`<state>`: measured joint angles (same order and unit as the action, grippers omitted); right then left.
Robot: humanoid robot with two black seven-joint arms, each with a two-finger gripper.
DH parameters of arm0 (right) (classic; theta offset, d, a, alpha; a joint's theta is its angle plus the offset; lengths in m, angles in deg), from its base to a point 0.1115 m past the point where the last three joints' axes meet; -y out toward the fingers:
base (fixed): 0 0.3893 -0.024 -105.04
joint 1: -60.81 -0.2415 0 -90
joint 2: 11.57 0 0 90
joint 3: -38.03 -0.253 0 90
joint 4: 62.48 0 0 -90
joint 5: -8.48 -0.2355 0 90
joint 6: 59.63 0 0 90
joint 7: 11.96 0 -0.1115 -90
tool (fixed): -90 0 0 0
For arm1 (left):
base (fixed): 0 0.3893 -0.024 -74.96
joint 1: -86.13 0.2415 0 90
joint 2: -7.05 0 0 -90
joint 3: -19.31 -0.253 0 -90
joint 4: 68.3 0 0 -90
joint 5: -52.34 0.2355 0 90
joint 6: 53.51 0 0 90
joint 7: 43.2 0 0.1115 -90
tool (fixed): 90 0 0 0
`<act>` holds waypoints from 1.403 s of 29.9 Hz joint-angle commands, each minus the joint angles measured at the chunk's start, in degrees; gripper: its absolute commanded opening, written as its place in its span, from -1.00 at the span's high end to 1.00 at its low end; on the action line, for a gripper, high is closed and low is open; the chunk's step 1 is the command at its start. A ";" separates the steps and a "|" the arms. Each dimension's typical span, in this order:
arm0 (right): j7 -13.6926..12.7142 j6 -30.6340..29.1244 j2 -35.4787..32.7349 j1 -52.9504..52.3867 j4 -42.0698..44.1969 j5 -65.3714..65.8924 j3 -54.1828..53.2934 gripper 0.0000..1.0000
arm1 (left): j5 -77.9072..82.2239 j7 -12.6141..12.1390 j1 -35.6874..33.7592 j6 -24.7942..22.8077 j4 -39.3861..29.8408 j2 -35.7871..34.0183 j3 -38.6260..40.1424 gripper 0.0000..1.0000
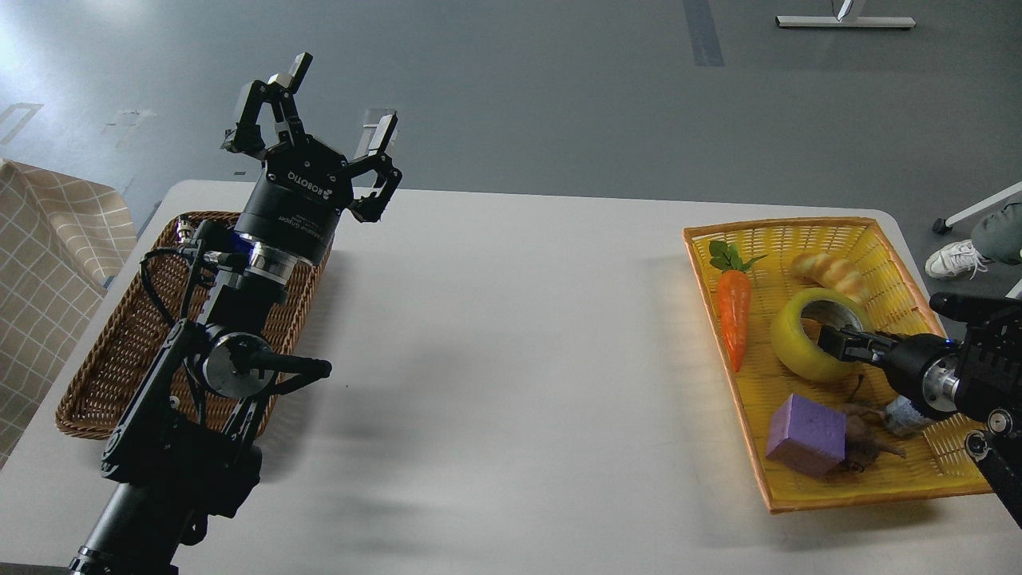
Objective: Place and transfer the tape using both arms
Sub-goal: 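Grasp the yellow tape roll with the right gripper and lift it, then carry the tape out of the tray toward the table center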
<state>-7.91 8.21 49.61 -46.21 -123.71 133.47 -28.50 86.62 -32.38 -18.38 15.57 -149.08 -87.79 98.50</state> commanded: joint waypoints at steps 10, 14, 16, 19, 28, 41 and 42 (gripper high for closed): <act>0.00 -2.00 -2.90 -2.57 -3.46 0.01 -1.85 1.00 | 0.09 0.00 0.18 0.00 0.00 0.09 -0.09 -0.98; 0.00 -2.70 -3.95 -5.38 -4.78 -2.81 -1.94 1.00 | 0.09 0.00 0.18 0.00 -0.08 0.18 -0.09 -0.98; 0.00 -5.15 -4.66 -7.66 -5.65 -5.18 -1.85 1.00 | 0.09 0.00 0.18 0.00 -0.08 0.18 -0.17 -0.98; 0.00 -5.83 -4.75 -11.00 -6.71 -6.34 -1.85 1.00 | 0.09 0.00 0.18 0.00 -0.17 0.18 -0.17 -0.98; 0.00 -5.83 -1.60 -19.09 -8.64 -6.34 0.95 1.00 | 0.09 0.00 0.97 0.00 -0.35 0.09 -0.09 -0.98; 0.00 -5.83 6.84 -26.56 -9.44 -5.90 14.13 1.00 | 0.09 0.00 1.41 0.00 -0.52 -0.26 0.00 -0.98; 0.00 -5.83 7.72 -26.83 -9.44 -5.82 15.19 1.00 | 0.09 0.00 1.59 0.00 -0.52 -0.26 0.00 -0.98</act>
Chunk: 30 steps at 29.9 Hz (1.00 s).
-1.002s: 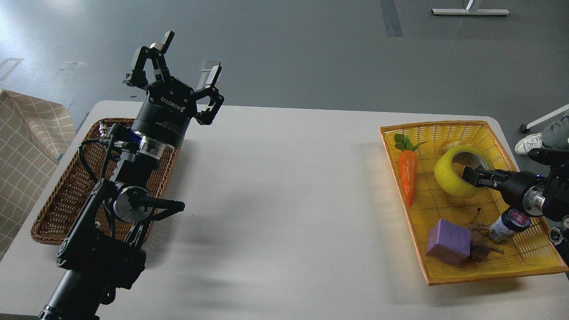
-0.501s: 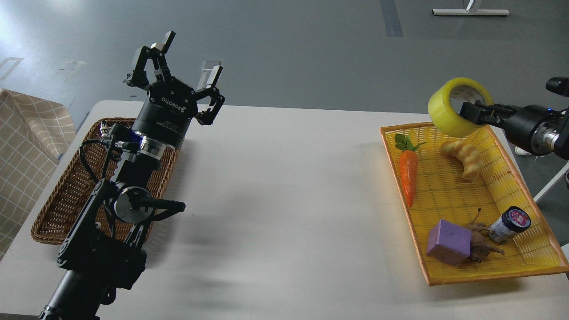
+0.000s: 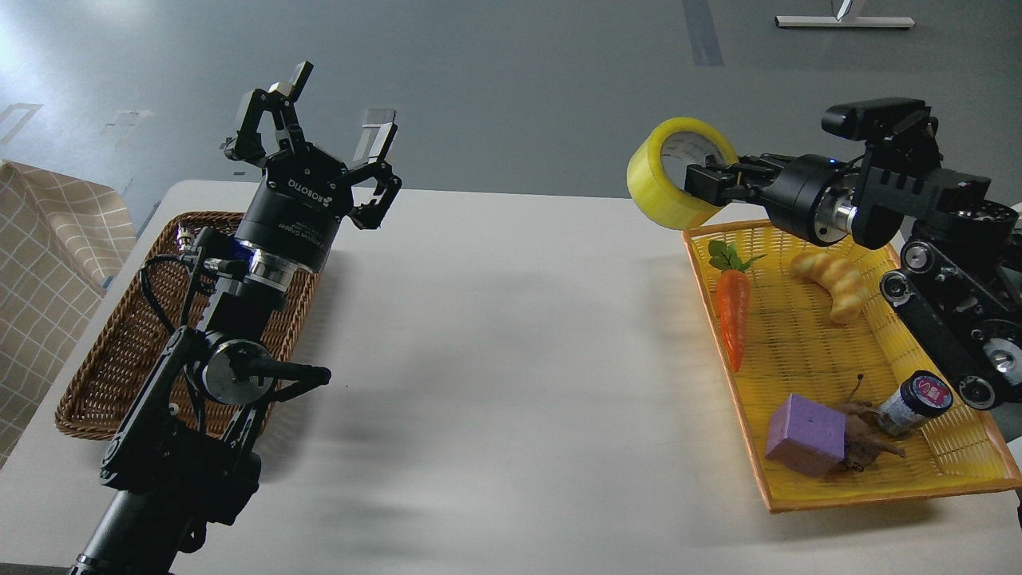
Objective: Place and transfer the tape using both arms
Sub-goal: 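Carry the tape out of the tray toward the table center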
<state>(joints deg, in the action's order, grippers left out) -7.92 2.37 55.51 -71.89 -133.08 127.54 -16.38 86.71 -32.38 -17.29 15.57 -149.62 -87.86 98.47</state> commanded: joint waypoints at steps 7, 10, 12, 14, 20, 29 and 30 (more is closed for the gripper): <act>0.00 0.01 6.91 -1.07 0.03 0.82 7.47 1.00 | 0.09 0.00 1.12 0.09 -0.16 -0.28 0.12 -0.98; 0.00 0.01 9.38 -0.63 0.12 2.48 8.97 1.00 | 0.09 0.00 1.21 0.09 -0.16 -0.28 0.21 -0.98; 0.00 0.01 10.96 0.07 0.20 4.33 10.02 1.00 | 0.09 0.00 1.38 0.09 -0.34 -0.36 0.30 -0.98; 0.00 0.01 12.71 0.95 0.55 5.64 10.46 1.00 | 0.09 0.00 1.47 0.09 -0.34 -0.45 0.47 -0.98; 0.00 0.01 14.92 2.45 1.70 5.94 11.25 1.00 | 0.09 0.00 2.18 0.00 -0.34 -0.45 0.91 -0.98; 0.00 0.01 15.09 4.82 3.28 5.94 11.26 1.00 | 0.09 0.00 2.26 0.00 -0.34 -0.36 1.18 -0.98; 0.00 0.01 15.09 4.91 3.37 5.94 11.26 1.00 | 0.09 0.00 2.26 0.00 -0.34 -0.36 1.18 -0.98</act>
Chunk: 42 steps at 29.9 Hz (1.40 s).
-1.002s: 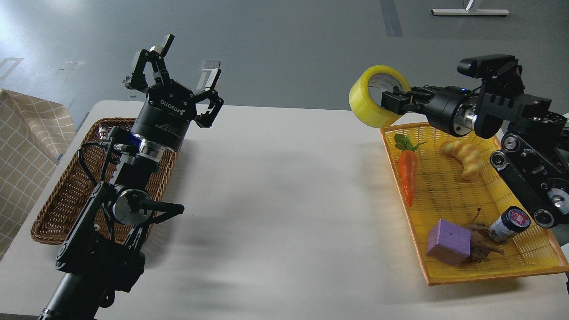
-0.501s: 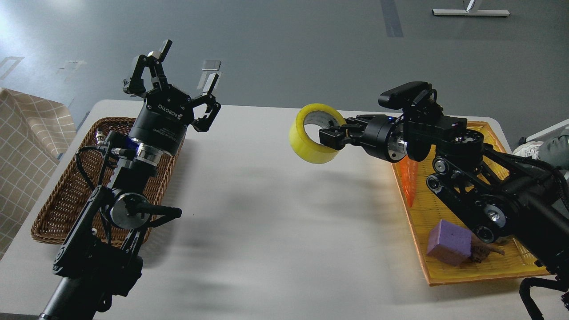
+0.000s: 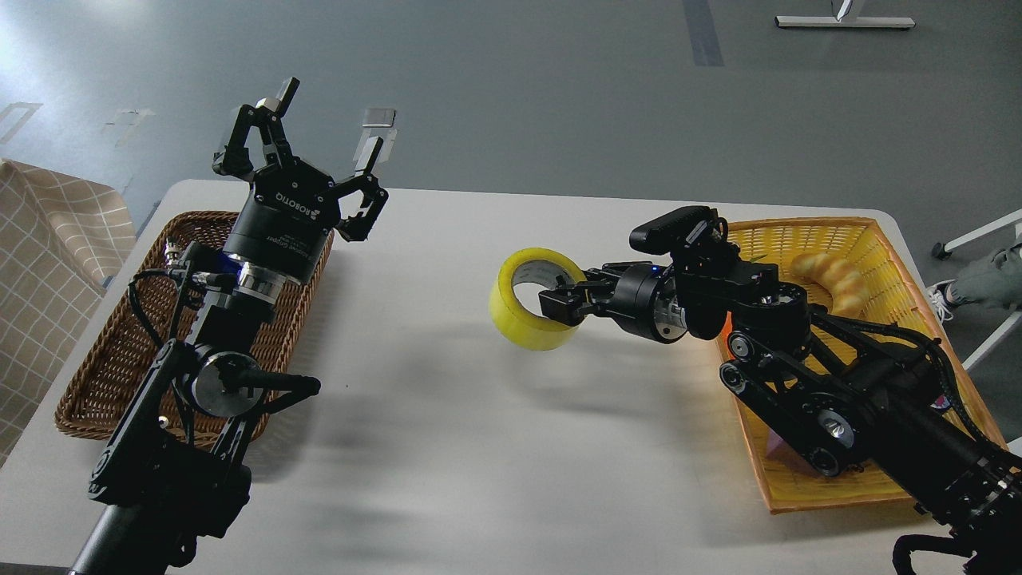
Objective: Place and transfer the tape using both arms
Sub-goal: 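Carry the tape out of the tray toward the table center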
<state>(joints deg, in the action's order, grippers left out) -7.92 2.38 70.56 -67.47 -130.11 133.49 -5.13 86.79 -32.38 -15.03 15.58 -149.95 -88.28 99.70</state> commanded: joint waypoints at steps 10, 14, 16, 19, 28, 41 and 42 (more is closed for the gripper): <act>0.01 0.00 2.77 0.49 3.47 -0.01 0.00 1.00 | -0.09 0.00 0.35 -0.01 -0.09 0.23 0.03 -0.98; -0.08 0.00 3.21 0.23 4.35 -0.01 0.00 1.00 | 0.00 0.00 0.44 -0.01 -0.09 0.14 0.03 -0.98; -0.08 0.00 4.09 0.14 5.58 -0.01 0.00 1.00 | -0.09 0.00 0.44 -0.01 -0.09 0.05 0.47 -0.98; -0.08 0.00 4.97 0.05 6.89 -0.01 0.00 1.00 | -0.09 0.00 0.44 -0.01 -0.09 0.05 0.65 -0.98; -0.08 0.00 7.87 -0.03 10.50 -0.01 0.09 1.00 | -0.09 0.00 0.79 -0.01 -0.26 0.32 0.74 -0.98; -0.25 0.00 7.87 -0.30 14.28 -0.01 1.41 1.00 | -0.09 0.00 0.97 -0.01 -0.70 0.23 1.17 -0.98; -0.26 0.00 7.87 -0.30 14.54 -0.01 1.49 1.00 | -0.09 0.00 0.97 -0.01 -0.70 0.23 1.26 -0.98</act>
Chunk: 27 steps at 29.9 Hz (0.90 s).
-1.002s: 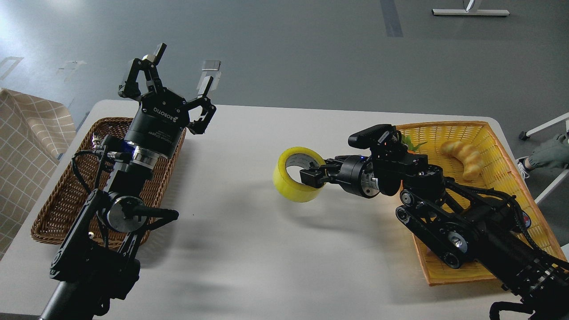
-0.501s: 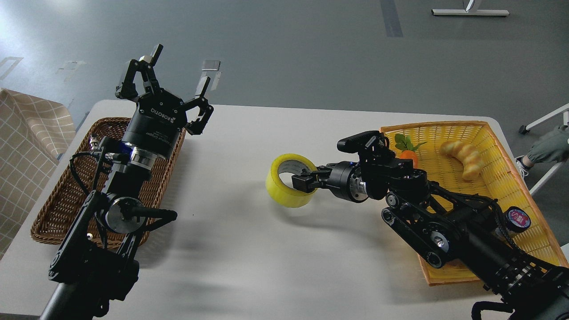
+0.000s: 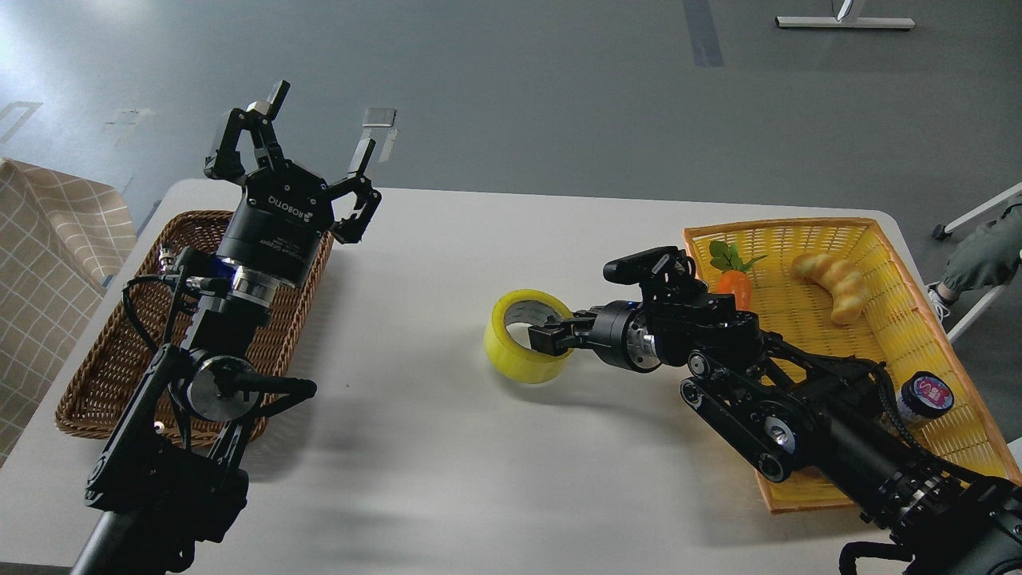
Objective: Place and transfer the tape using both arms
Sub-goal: 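Carry the tape out of the tray toward the table center, then lower the tape onto the table and open the right gripper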
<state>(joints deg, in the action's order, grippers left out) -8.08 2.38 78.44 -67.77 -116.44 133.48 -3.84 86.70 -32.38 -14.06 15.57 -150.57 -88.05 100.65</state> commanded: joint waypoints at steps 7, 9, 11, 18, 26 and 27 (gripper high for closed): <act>-0.37 0.00 -0.01 0.00 2.89 0.00 0.21 0.72 | 0.01 0.00 0.35 -0.08 -0.09 -0.09 0.66 -0.98; -0.46 0.00 -0.01 0.00 3.07 0.00 0.21 0.63 | 0.01 0.00 0.35 0.00 -0.09 -0.09 0.66 -0.98; -0.46 0.00 -0.01 0.18 3.24 0.00 0.21 0.46 | 0.01 0.00 0.35 -0.08 -0.09 -0.09 0.66 -0.98; -0.46 1.80 -0.01 0.88 4.39 0.00 0.12 0.09 | 0.01 0.00 0.53 -0.08 -0.09 0.00 0.66 -0.98; -0.54 7.87 -0.01 1.32 4.39 0.00 -0.14 -0.20 | 0.01 0.00 1.14 -0.08 -0.09 -0.09 0.66 -0.98; -0.63 8.48 -0.01 1.14 4.30 0.00 -0.49 -0.26 | 0.01 0.00 1.14 -0.08 -0.09 -0.09 0.66 -0.98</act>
<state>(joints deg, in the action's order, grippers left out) -8.59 9.14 78.41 -66.47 -111.98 133.52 -3.77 86.70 -32.38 -13.10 15.50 -150.67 -88.12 101.32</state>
